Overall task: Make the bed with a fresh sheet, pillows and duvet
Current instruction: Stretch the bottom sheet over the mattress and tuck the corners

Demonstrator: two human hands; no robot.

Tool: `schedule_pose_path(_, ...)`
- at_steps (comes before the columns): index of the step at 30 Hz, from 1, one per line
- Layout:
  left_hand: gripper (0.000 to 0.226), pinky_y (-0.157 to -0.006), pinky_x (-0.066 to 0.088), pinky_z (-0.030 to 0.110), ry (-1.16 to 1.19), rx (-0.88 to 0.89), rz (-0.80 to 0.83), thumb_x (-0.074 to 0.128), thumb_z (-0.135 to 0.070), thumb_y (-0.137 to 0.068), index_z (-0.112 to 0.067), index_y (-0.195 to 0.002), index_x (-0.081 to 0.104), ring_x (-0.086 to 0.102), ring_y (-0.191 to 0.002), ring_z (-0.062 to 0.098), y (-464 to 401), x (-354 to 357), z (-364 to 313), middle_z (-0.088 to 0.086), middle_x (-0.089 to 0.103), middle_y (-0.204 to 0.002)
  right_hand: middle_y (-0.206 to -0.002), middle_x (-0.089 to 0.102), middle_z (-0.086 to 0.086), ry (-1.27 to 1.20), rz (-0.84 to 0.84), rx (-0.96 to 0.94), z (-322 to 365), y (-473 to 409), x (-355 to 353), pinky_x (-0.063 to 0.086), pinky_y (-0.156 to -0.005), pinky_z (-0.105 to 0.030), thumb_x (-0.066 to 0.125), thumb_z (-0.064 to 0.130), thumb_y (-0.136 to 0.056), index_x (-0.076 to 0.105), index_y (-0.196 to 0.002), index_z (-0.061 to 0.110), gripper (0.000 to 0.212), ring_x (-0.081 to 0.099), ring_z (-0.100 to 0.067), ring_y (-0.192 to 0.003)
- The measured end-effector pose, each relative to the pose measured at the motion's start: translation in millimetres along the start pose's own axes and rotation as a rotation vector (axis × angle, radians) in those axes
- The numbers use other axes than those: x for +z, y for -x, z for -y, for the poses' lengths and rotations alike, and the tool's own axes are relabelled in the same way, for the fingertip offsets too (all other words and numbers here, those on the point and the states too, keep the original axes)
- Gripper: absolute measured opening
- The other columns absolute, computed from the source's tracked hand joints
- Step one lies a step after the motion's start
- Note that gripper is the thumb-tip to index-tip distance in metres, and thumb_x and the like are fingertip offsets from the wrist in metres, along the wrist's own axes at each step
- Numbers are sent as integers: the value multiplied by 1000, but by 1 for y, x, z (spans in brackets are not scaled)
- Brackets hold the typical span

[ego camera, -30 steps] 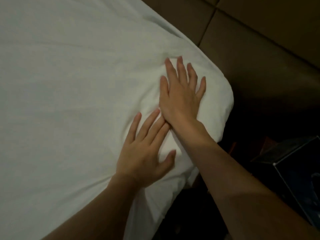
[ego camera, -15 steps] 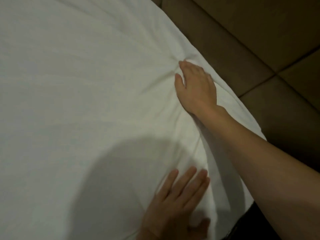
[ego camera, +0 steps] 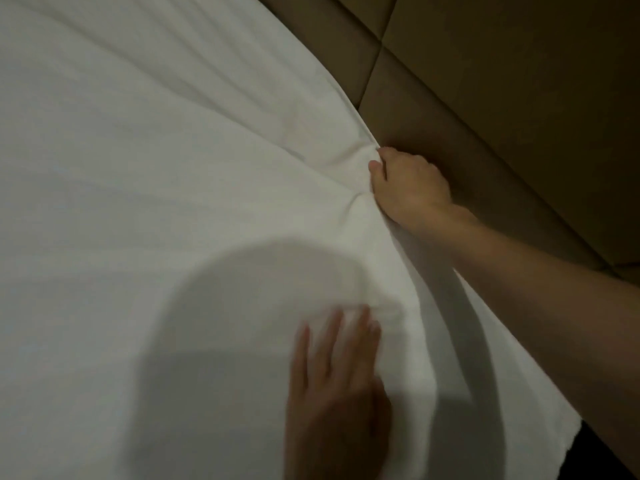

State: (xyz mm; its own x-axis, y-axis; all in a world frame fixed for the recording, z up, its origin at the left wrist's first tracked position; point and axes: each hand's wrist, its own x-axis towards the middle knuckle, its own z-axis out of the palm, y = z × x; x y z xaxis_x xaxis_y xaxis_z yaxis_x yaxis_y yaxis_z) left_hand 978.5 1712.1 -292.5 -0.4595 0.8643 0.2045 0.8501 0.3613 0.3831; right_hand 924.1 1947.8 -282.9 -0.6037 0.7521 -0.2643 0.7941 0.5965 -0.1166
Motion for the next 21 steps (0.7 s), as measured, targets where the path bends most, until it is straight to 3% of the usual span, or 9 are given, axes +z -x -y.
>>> schedule_pose_path(2, 51, -112, 17, 55, -3, -77, 61, 40, -32, -88, -15, -133, 56, 37, -138, 26, -30, -1, 28, 3, 43, -147, -122, 58, -11, 225, -62, -80, 11, -6, -7, 34, -73, -36, 32, 31, -104, 49, -127, 12, 35, 57, -32, -107)
schedule_pose_path(4, 54, -113, 14, 59, -77, -127, 158, 35, -34, -91, -16, -140, 48, 31, -141, 25, -77, -7, 56, 3, 41, -149, -120, 57, -11, 332, -162, -183, 19, -11, -13, 34, -70, -36, 37, 31, -103, 48, -129, 11, 34, 58, -31, -102)
schedule_pose_path(8, 55, -115, 13, 58, -160, -84, 153, 28, -37, -94, -19, -145, 40, 29, -143, 19, -125, -2, 94, 1, 36, -152, -77, 51, -6, 376, -147, -185, 36, -32, -25, 39, -68, -34, 48, 24, -100, 62, -109, 11, 21, 54, -24, -75)
schedule_pose_path(10, 54, -116, 12, 56, -182, -41, 144, 28, -38, -96, -19, -146, 39, 27, -143, 18, -128, 0, 102, 1, 35, -153, -78, 49, -6, 332, -142, -162, 43, -36, -32, 39, -72, -34, 51, 16, -98, 62, -105, 9, 15, 51, -23, -76)
schedule_pose_path(14, 56, -117, 9, 56, -175, -39, 125, 28, -39, -97, -19, -149, 31, 19, -146, 18, -127, -2, 102, 1, 25, -157, -93, 62, -7, -68, -376, 76, 45, -40, -33, 45, -78, -35, 45, 17, -98, 65, -101, 9, 22, 58, -23, -87)
schedule_pose_path(16, 57, -116, 12, 56, -167, -41, 95, 28, -38, -96, -15, -148, 32, 19, -146, 21, -127, -3, 102, 4, 25, -157, -82, 69, 0, -380, -493, 191, 47, -39, -26, 51, -86, -33, 44, 21, -98, 67, -97, 13, 24, 66, -17, -85)
schedule_pose_path(18, 55, -115, 14, 57, -177, -45, 64, 30, -36, -95, -13, -145, 38, 22, -145, 24, -129, -5, 104, 7, 30, -154, -63, 63, 13, -680, -580, 190, 50, -37, -19, 55, -84, -35, 47, 23, -98, 64, -91, 16, 20, 68, -9, -72)
schedule_pose_path(21, 52, -115, 14, 58, -174, -37, 71, 31, -35, -95, -14, -141, 45, 28, -143, 24, -136, -8, 107, 7, 39, -150, -66, 60, 17, -782, -665, 102, 49, -26, -16, 56, -80, -31, 47, 23, -99, 56, -89, 18, 15, 66, -1, -67)
